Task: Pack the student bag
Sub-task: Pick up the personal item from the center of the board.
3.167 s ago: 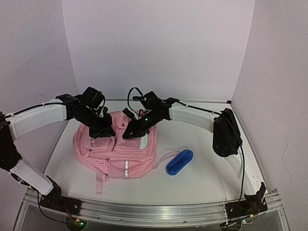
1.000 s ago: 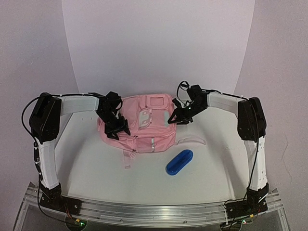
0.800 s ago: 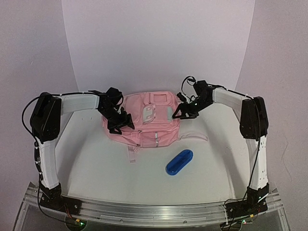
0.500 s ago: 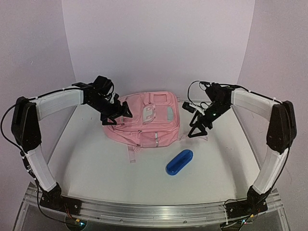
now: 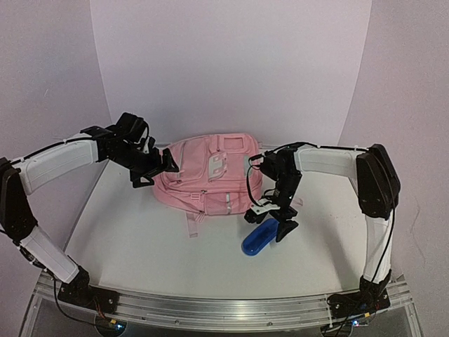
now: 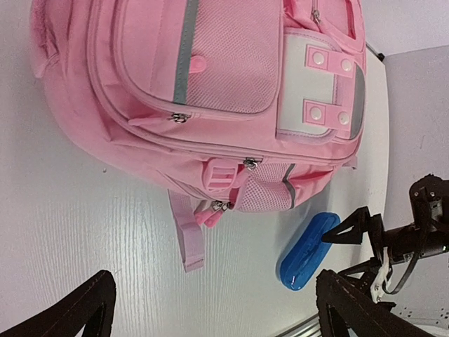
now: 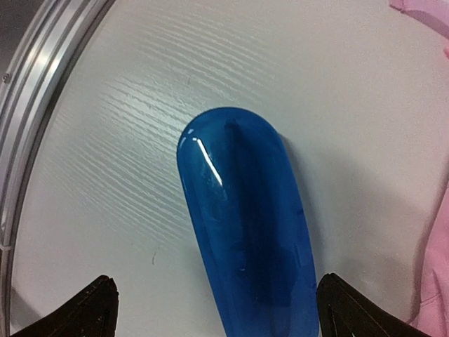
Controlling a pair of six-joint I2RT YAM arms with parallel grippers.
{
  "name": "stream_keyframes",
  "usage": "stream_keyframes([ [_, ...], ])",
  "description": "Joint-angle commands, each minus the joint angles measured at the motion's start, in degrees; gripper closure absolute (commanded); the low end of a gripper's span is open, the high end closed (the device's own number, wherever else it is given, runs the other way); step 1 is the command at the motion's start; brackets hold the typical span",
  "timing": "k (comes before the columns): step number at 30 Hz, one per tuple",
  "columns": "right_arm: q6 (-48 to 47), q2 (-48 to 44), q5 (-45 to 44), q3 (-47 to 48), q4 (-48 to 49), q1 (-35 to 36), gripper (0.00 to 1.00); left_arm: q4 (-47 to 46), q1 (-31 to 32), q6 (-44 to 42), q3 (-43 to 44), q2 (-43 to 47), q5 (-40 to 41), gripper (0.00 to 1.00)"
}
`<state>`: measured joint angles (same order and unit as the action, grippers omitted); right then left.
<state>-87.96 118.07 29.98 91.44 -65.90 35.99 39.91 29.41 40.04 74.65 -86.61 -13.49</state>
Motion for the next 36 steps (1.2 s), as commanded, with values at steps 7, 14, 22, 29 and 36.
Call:
stream_keyframes([
  [7, -3.5, 5.8, -7.1, 1.6, 2.9, 0.1, 0.02, -0.4, -0.3, 3.4, -4.3, 8.3, 4.1, 0.0],
  [14, 1.7, 4.5, -7.8, -1.3, 10.1, 0.3, 0.16, -2.3, -0.3, 3.1, -5.8, 9.3, 0.3, 0.01],
  [22, 14.4, -2.3, 0.2, 0.8, 13.0, 0.5, 0.4, -9.4, -0.3, 2.3, -8.2, 9.9, -12.2, 0.09],
  [29, 34.6, -7.5, 6.0, 4.3, 23.0, 2.8, 0.43, -17.9, 0.7, 3.5, -7.7, 4.1, -23.8, 0.09],
  [36, 45.1, -10.8, 3.9, 2.7, 37.6, 5.0, 0.43, -25.6, 2.0, 5.7, -6.1, -1.0, -31.4, 0.07],
])
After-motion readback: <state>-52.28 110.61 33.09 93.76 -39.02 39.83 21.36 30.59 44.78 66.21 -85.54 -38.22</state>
